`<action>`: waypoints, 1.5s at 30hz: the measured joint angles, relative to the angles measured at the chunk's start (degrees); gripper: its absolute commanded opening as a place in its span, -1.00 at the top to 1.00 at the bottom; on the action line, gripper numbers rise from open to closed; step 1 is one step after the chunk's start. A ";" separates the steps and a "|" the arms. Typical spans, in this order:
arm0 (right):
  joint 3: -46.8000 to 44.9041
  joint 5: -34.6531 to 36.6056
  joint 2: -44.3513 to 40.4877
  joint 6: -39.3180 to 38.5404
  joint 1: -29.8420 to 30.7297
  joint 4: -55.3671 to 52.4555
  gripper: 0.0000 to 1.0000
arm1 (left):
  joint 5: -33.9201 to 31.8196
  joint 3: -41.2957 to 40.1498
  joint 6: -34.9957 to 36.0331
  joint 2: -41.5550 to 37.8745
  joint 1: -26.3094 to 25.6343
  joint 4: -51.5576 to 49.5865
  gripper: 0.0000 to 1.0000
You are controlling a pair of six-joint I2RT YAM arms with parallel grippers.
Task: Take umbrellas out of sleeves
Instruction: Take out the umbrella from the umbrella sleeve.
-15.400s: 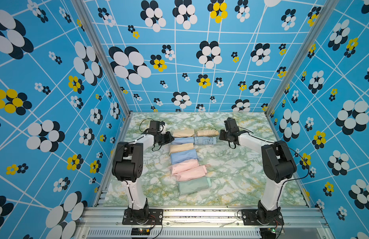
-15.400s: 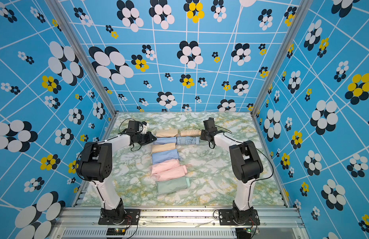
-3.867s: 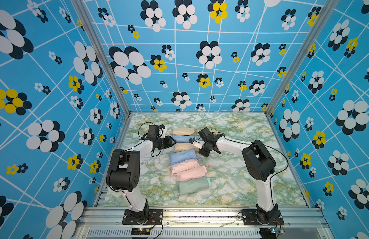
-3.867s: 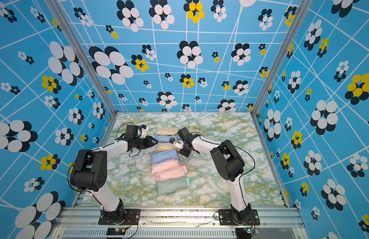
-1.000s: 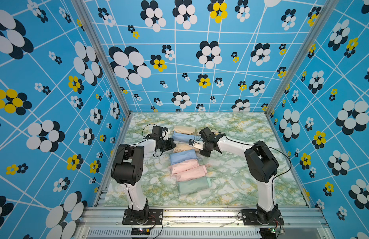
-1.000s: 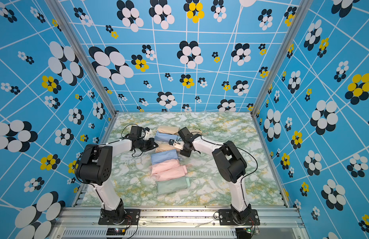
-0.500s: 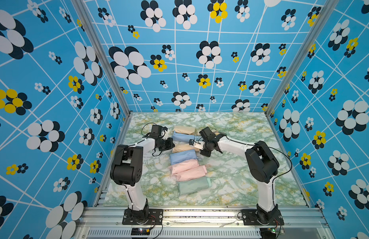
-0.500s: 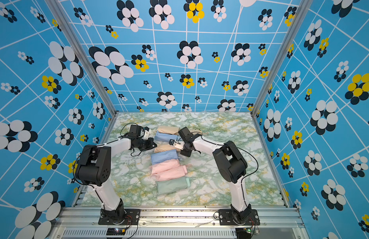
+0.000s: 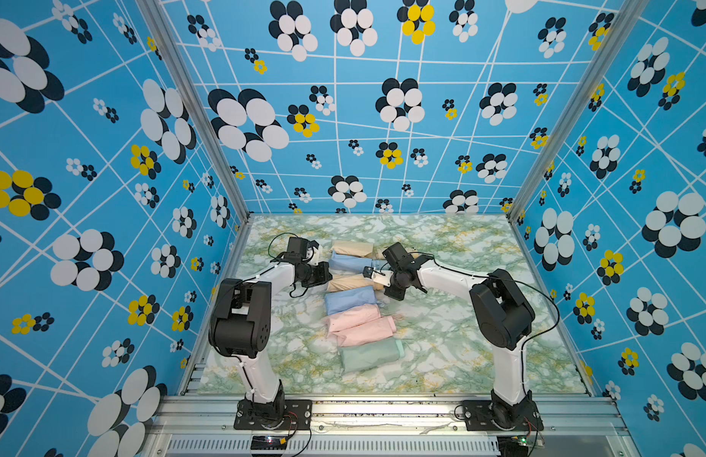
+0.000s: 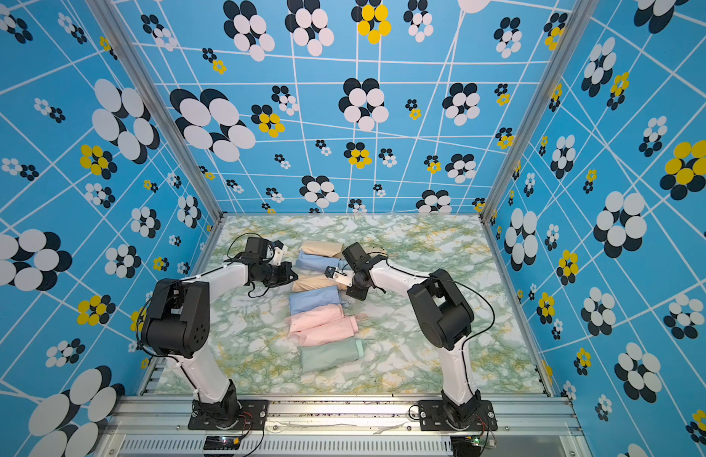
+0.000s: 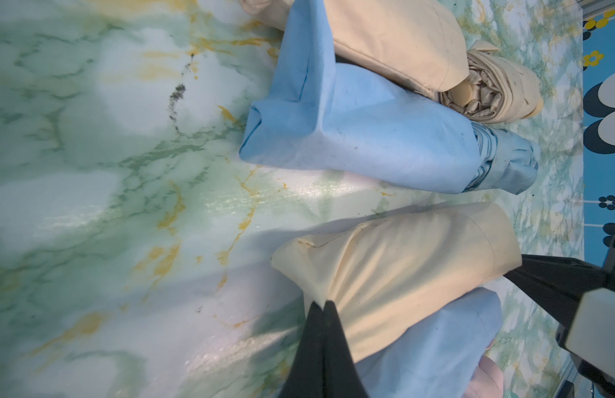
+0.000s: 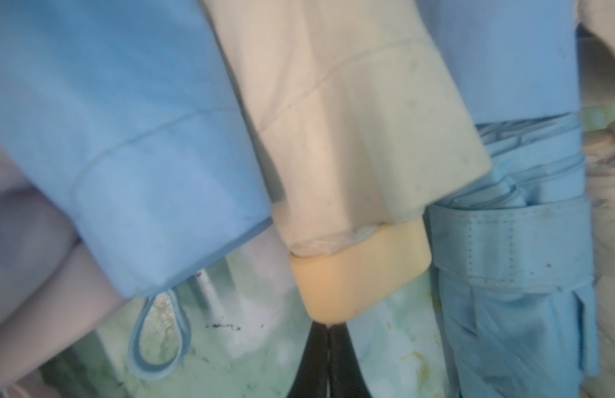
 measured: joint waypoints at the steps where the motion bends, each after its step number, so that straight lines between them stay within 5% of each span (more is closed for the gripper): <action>1: -0.11 0.15 -0.02 -0.02 -0.11 -0.02 1.00 | 0.00 0.00 0.00 0.00 0.00 0.00 1.00; 45: -6.75 9.25 -5.20 -2.23 -8.41 -3.23 1.00 | -2.38 2.67 0.39 0.24 0.52 -0.83 1.00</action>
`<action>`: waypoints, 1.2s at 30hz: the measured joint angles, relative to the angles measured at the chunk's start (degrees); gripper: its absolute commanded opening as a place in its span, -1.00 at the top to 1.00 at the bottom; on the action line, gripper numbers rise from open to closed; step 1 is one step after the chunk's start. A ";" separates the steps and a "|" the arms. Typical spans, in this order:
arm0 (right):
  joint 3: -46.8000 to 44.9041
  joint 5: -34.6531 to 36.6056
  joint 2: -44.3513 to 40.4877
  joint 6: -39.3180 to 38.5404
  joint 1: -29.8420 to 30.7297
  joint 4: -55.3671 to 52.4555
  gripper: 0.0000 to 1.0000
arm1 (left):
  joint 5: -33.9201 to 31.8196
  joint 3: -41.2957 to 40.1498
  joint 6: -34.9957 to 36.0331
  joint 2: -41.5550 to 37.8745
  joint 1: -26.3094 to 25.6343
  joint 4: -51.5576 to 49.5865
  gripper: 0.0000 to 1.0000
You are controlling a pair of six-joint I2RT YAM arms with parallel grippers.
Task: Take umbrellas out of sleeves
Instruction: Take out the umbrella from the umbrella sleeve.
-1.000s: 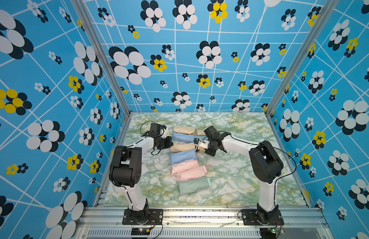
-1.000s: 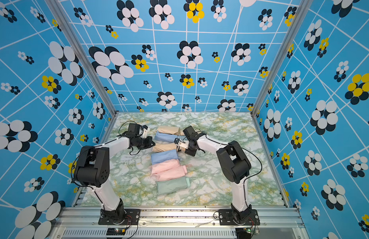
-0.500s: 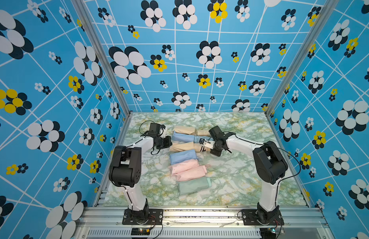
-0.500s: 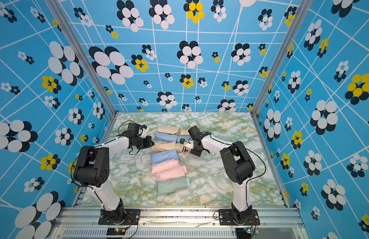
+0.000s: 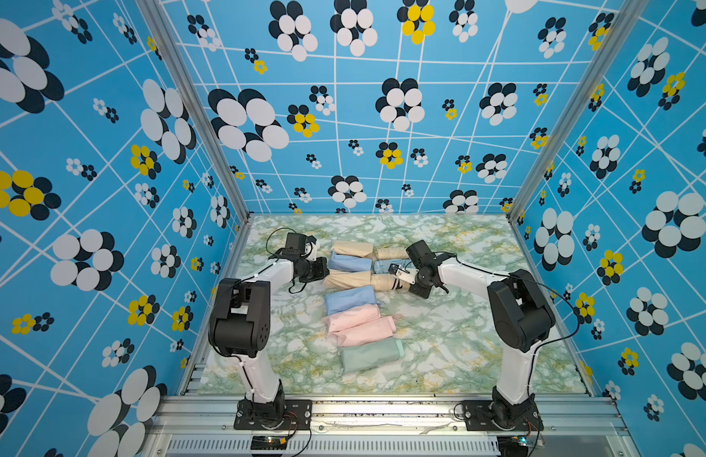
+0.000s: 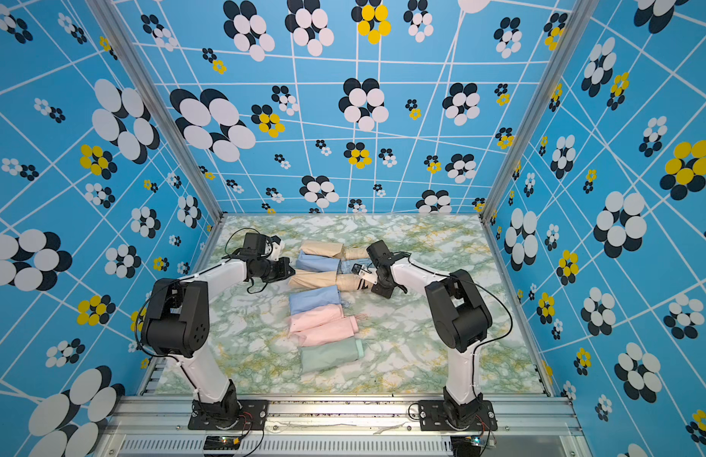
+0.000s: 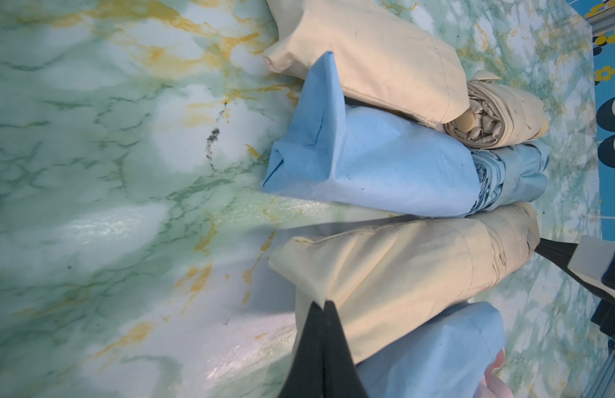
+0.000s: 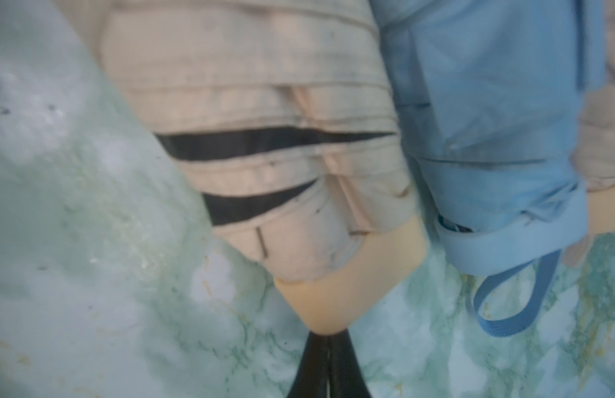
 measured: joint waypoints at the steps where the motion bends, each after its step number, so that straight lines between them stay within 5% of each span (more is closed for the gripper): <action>1: 0.00 0.28 -0.02 -0.17 -0.02 -0.02 1.00 | 0.00 0.00 0.02 0.00 0.00 -0.02 1.00; 4: 0.00 0.90 -0.04 -0.55 -0.02 0.00 1.00 | 0.00 0.00 0.00 0.00 0.00 -0.02 0.82; 14: 0.00 1.18 -1.29 1.73 -0.17 -1.66 0.10 | -0.94 -0.50 -0.31 -0.98 0.00 0.07 -0.01; 18: 0.00 0.98 -4.22 2.80 -0.22 -1.95 0.02 | -1.55 -2.38 -0.98 -5.44 0.00 0.02 -0.17; 22: -0.02 0.17 -9.42 4.59 0.17 -1.68 -0.70 | -2.21 -4.74 -1.97 -12.02 0.00 0.07 -0.26; 28: -0.87 -2.89 -16.98 5.51 4.87 1.14 -0.74 | -2.56 -10.34 -5.01 -22.32 0.00 0.81 -0.29; 36: -0.92 -5.73 -17.05 5.75 9.62 2.12 -0.69 | -2.73 -18.16 -9.14 -30.95 -0.15 1.33 -0.32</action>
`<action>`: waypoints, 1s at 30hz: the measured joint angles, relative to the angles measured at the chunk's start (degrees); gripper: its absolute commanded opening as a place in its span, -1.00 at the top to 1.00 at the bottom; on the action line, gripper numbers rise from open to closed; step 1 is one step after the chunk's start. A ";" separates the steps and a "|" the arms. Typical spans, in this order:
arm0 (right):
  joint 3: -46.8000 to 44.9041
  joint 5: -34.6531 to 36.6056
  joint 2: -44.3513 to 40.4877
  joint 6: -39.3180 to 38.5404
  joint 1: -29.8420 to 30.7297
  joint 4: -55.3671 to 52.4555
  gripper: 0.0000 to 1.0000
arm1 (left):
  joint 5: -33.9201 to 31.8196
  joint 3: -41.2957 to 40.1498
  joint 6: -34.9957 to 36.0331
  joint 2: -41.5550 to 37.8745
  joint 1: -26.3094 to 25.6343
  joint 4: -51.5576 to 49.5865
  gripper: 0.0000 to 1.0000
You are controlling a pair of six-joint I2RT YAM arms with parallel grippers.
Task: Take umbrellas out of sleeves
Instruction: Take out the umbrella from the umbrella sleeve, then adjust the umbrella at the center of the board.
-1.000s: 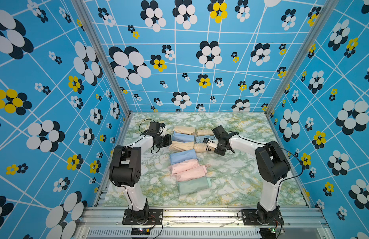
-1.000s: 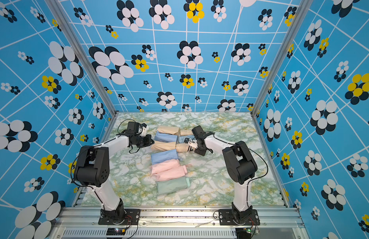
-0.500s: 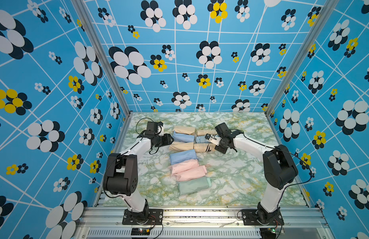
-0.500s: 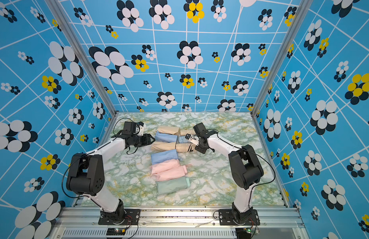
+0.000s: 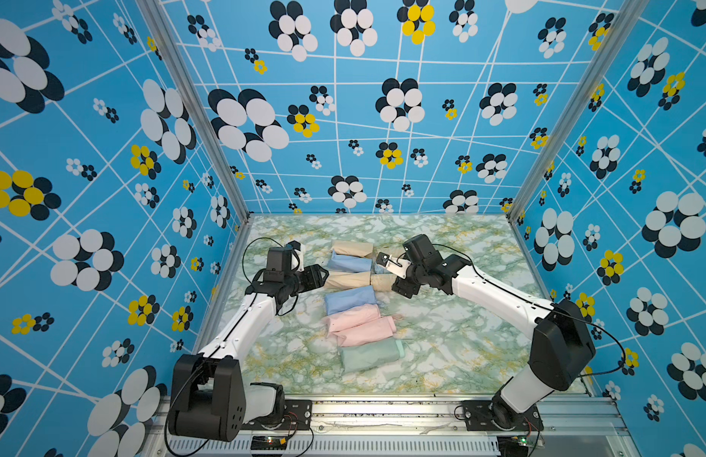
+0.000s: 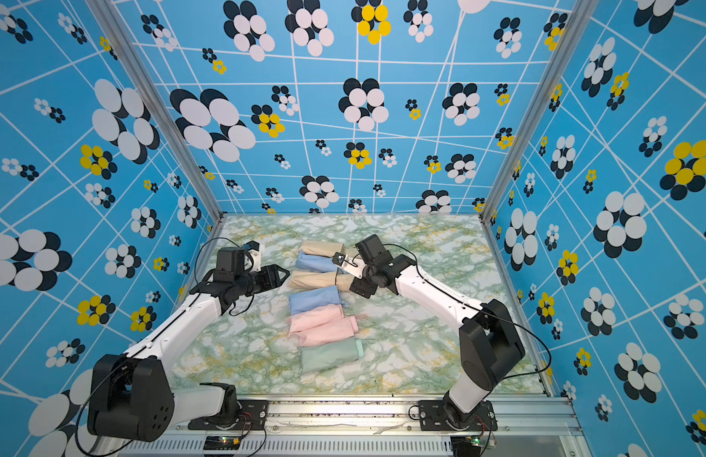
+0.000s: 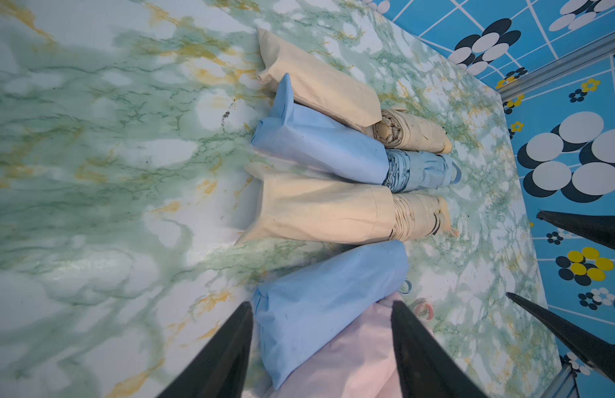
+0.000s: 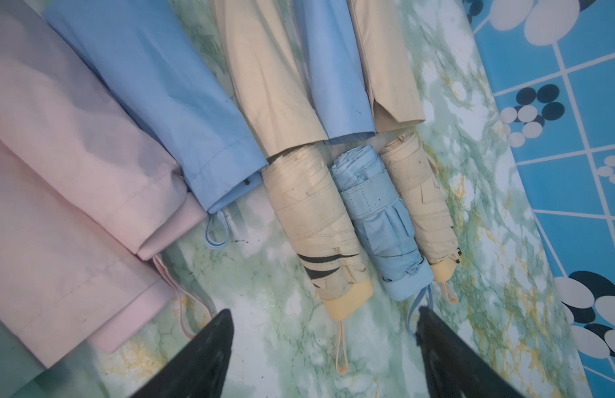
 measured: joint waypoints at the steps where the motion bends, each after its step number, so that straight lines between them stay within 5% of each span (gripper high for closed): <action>1: 0.00 -0.20 0.09 0.00 0.31 0.02 -0.68 | -0.04 -0.74 -0.46 -0.87 0.00 0.02 -0.31; 30: -1.33 -1.51 8.39 -0.09 4.07 4.57 -0.46 | 0.44 -10.08 -5.16 1.62 -2.69 7.41 -0.15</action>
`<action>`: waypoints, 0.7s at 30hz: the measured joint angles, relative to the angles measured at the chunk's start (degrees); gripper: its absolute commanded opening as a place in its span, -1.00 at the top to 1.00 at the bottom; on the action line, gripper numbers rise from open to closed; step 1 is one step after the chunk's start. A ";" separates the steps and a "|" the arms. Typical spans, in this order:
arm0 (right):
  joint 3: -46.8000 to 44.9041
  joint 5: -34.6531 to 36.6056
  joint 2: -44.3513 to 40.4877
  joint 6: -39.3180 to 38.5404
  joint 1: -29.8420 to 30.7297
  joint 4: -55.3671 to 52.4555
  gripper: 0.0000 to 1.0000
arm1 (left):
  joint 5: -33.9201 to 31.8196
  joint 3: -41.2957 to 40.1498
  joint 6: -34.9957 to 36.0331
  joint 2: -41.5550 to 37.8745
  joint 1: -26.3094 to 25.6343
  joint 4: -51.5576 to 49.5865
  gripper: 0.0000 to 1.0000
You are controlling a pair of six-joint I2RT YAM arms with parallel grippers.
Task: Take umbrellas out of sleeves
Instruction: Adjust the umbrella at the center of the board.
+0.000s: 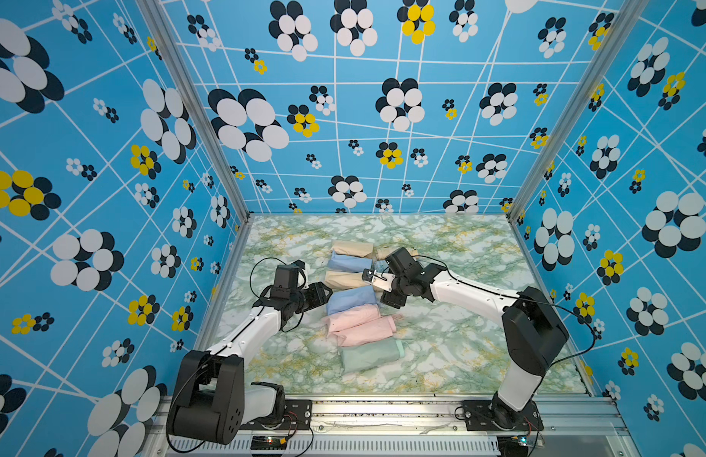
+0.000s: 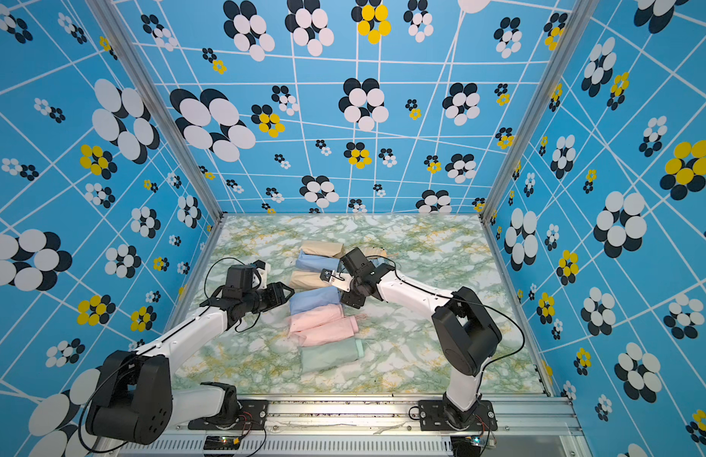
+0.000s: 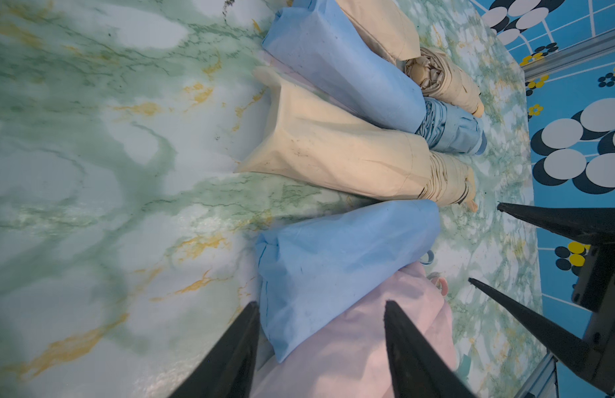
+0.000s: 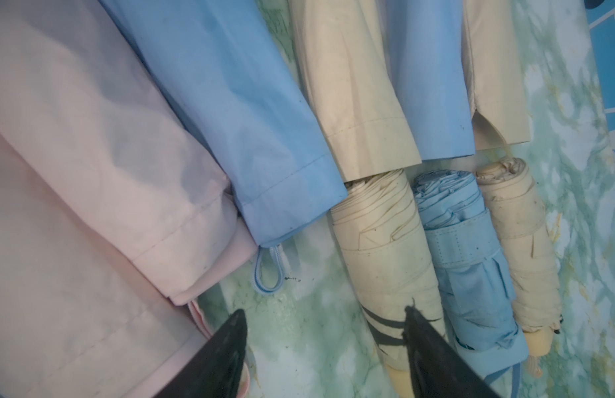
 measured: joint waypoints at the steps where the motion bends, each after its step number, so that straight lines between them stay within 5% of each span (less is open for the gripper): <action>1: 0.00 0.02 0.20 0.00 -0.02 0.11 -0.45 | 0.09 -0.04 -0.02 0.42 0.00 0.37 -0.13; 21: 0.00 0.02 3.08 -0.15 0.74 1.40 -0.45 | 0.85 -0.07 -0.37 8.46 -1.92 3.58 0.11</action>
